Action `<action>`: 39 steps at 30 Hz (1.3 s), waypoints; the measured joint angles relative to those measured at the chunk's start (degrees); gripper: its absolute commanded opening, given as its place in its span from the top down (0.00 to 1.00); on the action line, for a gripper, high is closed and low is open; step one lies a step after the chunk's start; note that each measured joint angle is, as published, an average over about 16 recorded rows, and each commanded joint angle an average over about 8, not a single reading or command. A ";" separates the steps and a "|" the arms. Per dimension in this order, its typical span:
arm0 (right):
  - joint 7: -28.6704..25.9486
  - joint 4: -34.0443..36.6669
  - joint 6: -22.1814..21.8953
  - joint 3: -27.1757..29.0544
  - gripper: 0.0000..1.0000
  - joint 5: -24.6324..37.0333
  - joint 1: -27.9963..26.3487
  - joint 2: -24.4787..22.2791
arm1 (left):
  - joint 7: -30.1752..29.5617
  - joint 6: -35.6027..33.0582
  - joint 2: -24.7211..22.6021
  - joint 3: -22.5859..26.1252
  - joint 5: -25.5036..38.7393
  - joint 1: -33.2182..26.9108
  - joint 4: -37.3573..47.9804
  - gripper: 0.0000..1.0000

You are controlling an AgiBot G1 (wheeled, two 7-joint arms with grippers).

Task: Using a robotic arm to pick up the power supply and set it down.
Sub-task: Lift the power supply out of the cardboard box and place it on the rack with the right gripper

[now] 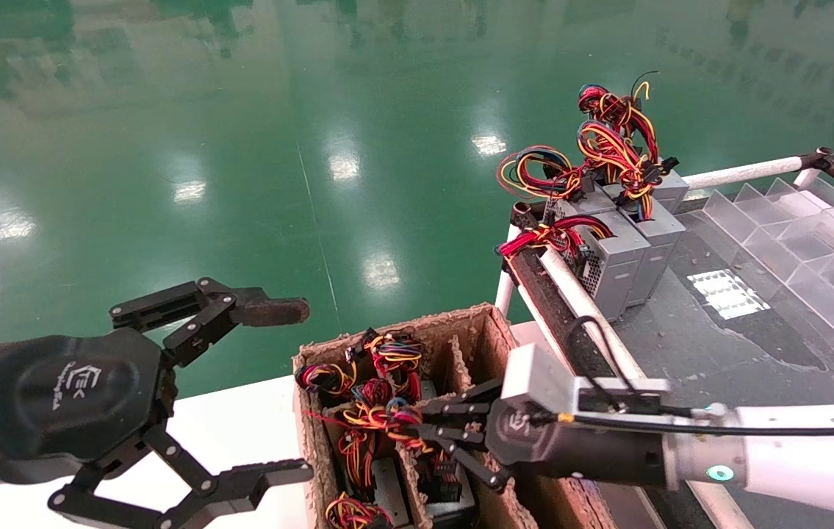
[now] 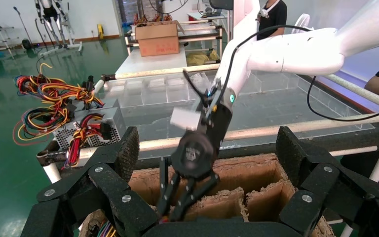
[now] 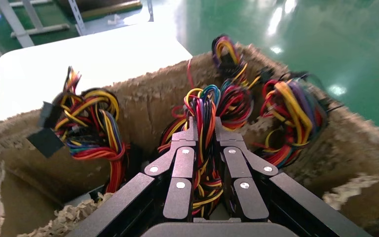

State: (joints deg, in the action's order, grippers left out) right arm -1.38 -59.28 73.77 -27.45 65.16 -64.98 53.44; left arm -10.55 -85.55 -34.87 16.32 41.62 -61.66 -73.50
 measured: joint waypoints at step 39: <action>-1.06 3.08 -9.02 20.55 1.00 -14.91 -2.82 -22.83 | 0.07 0.07 0.06 0.15 -0.10 -0.03 0.00 0.00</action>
State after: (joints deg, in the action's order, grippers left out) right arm -2.44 -56.20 64.75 -6.90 50.25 -67.80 30.61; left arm -10.47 -85.49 -34.81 16.47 41.52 -61.69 -73.50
